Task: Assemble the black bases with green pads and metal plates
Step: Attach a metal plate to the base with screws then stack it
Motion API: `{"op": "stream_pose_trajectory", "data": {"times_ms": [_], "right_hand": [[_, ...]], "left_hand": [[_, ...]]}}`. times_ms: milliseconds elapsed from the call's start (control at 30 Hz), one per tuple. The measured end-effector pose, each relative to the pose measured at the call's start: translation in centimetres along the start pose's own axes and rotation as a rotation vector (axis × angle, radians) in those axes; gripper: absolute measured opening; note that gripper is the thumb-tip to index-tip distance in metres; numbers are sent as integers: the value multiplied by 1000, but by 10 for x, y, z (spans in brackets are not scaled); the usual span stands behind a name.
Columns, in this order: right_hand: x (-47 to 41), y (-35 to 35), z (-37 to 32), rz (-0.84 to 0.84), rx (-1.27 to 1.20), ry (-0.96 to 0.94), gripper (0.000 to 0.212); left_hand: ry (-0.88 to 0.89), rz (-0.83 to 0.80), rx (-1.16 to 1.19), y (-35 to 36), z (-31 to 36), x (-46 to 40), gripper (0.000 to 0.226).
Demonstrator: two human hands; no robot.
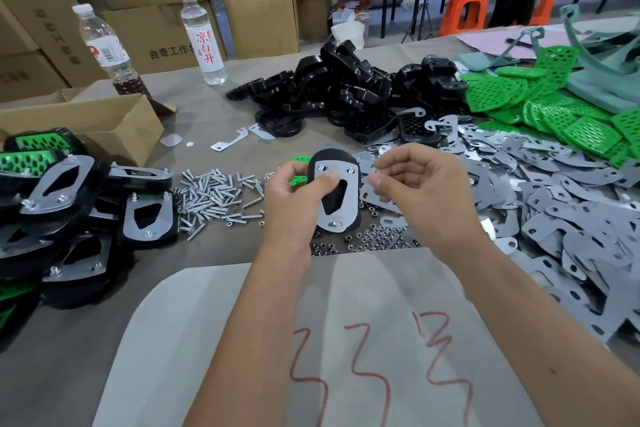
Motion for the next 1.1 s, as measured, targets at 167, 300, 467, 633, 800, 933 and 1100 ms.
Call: {"op": "stream_pose_trajectory", "data": {"times_ms": [167, 300, 467, 633, 800, 933, 1100], "right_hand": [[2, 4, -5, -2, -26, -78, 17], [1, 6, -7, -12, 42, -137, 14], [0, 4, -3, -38, 34, -132, 12], [-4, 0, 1, -124, -9, -118, 14], [-1, 0, 2, -68, 39, -148, 13], [1, 0, 0, -18, 31, -155, 14], [1, 1, 0, -25, 75, -185, 14]], "left_hand": [[25, -43, -33, 4, 0, 3, 10], [45, -83, -58, 8, 1, 5, 14], [64, -85, -58, 9, 1, 6, 14], [62, -77, -50, 8, 1, 7, 13], [90, -82, -68, 11, -1, 8, 12], [109, -89, -56, 15, -2, 9, 11], [101, -44, 0, 19, -6, 9, 10]]}}
Point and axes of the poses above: each hand's wrist, its own x-axis away from the middle knuckle, its own y-axis out of the palm, z = x × y, the point moved 3 cm from there along -x, towards the middle knuckle, and after that the axes turned 8 degrees about -z, right-handed, at the moved point
